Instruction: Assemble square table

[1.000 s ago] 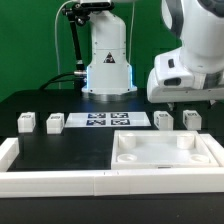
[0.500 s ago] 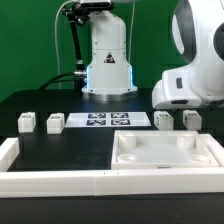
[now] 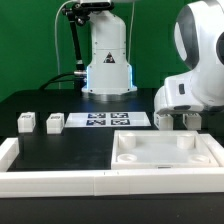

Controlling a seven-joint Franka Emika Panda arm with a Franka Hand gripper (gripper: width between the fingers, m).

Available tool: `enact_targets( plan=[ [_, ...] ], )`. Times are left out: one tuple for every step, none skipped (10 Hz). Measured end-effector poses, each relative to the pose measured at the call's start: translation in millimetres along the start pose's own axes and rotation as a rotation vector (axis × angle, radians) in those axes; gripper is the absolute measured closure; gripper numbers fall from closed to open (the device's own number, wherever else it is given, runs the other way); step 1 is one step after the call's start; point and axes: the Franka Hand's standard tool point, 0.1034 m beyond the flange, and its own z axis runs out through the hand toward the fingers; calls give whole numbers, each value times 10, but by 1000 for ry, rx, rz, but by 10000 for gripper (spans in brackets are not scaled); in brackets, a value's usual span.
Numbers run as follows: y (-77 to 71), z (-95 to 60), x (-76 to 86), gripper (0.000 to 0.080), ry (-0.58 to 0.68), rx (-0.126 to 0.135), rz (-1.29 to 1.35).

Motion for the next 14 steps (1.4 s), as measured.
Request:
enact_targets(
  plan=[
    [-5,25,17,150,2,-1,0],
    [-10,45,36,150,6,-1,0],
    [-16,60,40,150,5,-2,2],
    [-18,67,40,150,4,-3,3],
    [-14,66,42,287,4,-2,4],
    [-13,66,42,423,4,-2,4],
    [-13,66,42,514,4,-2,4],
    [-13,66,42,514,4,-2,4],
    [-13,66,42,512,4,-2,4],
    [-13,66,42,512,4,-2,4],
    [-13,66,42,512,4,-2,4],
    [-12,65,42,512,4,-2,4],
    [-5,50,35,512,2,0,4],
    [35,-79,-45,512,-5,7,6]
  ],
)
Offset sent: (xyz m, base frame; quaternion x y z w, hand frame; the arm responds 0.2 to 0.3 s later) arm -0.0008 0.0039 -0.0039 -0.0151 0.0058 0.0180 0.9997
